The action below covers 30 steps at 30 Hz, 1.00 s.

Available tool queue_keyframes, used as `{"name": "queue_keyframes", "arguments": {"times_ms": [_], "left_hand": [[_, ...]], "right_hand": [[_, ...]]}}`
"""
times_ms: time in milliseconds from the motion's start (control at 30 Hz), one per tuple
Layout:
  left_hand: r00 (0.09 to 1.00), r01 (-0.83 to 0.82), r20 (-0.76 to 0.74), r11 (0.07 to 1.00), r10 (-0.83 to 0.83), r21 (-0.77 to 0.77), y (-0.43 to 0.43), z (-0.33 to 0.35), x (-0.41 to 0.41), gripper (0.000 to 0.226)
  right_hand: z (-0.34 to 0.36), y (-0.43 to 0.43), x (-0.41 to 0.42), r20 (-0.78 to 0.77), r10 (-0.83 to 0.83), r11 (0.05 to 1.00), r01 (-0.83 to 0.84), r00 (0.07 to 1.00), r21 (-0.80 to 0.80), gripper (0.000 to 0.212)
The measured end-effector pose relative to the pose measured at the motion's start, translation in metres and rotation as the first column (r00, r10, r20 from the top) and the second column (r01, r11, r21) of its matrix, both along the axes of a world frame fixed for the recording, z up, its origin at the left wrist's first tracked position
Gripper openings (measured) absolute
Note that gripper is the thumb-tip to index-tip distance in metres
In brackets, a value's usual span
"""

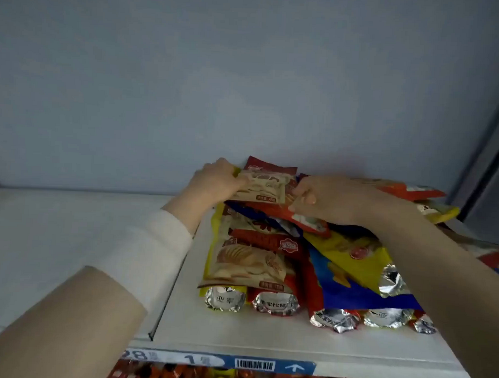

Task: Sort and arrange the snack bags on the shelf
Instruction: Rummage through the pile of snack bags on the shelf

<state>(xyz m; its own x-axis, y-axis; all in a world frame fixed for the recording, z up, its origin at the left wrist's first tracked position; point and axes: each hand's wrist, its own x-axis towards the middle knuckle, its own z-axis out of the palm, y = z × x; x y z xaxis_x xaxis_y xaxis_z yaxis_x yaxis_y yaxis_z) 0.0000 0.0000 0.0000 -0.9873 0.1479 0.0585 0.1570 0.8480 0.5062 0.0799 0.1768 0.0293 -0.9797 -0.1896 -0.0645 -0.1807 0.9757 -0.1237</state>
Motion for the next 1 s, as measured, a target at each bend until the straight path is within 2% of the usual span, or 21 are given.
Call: {"name": "queue_keyframes", "arguments": {"times_ms": [67,133,300,367,433,533,600,633,667,733,800,833,867,900,933,967,1000], "left_hand": [[0.998,-0.032,0.060,0.998,0.036,-0.057,0.000,-0.005,-0.016,0.050],[0.990,-0.026,0.136,0.999,0.031,-0.041,0.002,-0.011,-0.032,0.065],[0.976,-0.041,0.217,0.999,0.037,0.014,0.011,-0.015,-0.055,0.076],[0.973,-0.060,0.226,0.997,0.047,0.051,0.013,-0.013,-0.057,0.069],[0.974,-0.065,0.224,0.990,0.036,0.123,0.014,-0.009,-0.057,0.045],[0.983,-0.061,0.186,0.946,0.000,0.320,0.013,-0.004,-0.053,0.027],[0.993,-0.038,0.118,0.880,-0.021,0.474,0.013,0.004,-0.045,0.013],[0.996,-0.005,0.076,0.841,-0.043,0.541,0.012,0.008,-0.039,0.016],[0.997,0.029,0.041,0.794,-0.067,0.608,0.012,0.012,-0.032,0.021],[0.990,0.096,0.000,0.667,-0.142,0.739,0.013,0.016,-0.015,0.023],[0.984,0.106,-0.006,0.551,-0.180,0.828,0.018,0.015,-0.003,0.026],[0.987,0.107,-0.025,0.544,-0.156,0.832,0.022,0.012,0.002,0.033],[0.993,0.112,-0.067,0.584,-0.098,0.804,0.026,0.009,0.006,0.041],[0.990,0.114,-0.141,0.644,-0.009,0.757,0.030,0.005,0.008,0.051],[0.972,0.105,-0.221,0.685,0.083,0.721,0.034,0.002,0.013,0.061],[0.948,0.116,-0.288,0.695,0.135,0.710,0.038,0.001,0.018,0.067],[0.936,0.158,-0.329,0.684,0.126,0.712,0.041,0.001,0.024,0.069]], "right_hand": [[-0.002,-0.001,-0.013,0.041,-0.041,0.999,0.042,0.998,-0.025,0.047],[-0.004,-0.002,-0.022,0.052,-0.058,0.998,0.059,0.997,-0.020,0.048],[-0.008,0.004,-0.047,0.042,-0.091,0.995,0.093,0.995,-0.037,0.046],[-0.010,0.006,-0.052,0.037,-0.108,0.991,0.111,0.993,-0.071,0.046],[-0.011,0.006,-0.054,0.029,-0.143,0.982,0.145,0.989,-0.120,0.047],[-0.011,0.009,-0.056,0.022,-0.206,0.950,0.205,0.978,-0.237,0.053],[-0.013,0.014,-0.057,-0.003,-0.259,0.900,0.240,0.966,-0.365,0.063],[-0.016,0.015,-0.058,0.009,-0.286,0.841,0.255,0.958,-0.477,0.070],[-0.019,0.016,-0.056,0.067,-0.291,0.736,0.267,0.955,-0.622,0.079],[-0.024,0.017,-0.050,0.199,-0.175,0.432,0.256,0.964,-0.865,0.088],[-0.031,0.018,-0.042,0.227,-0.014,0.175,0.226,0.974,-0.958,0.069],[-0.033,0.017,-0.038,0.214,0.034,0.088,0.211,0.976,-0.974,0.056],[-0.033,0.016,-0.034,0.194,0.043,0.054,0.191,0.980,-0.980,0.047],[-0.034,0.015,-0.031,0.170,0.009,0.056,0.169,0.985,-0.984,0.041],[-0.035,0.015,-0.030,0.132,-0.066,0.109,0.138,0.989,-0.984,0.036],[-0.036,0.015,-0.031,0.060,-0.161,0.217,0.095,0.985,-0.972,0.033],[-0.037,0.014,-0.030,-0.055,-0.248,0.366,0.041,0.967,-0.930,0.031]]}}
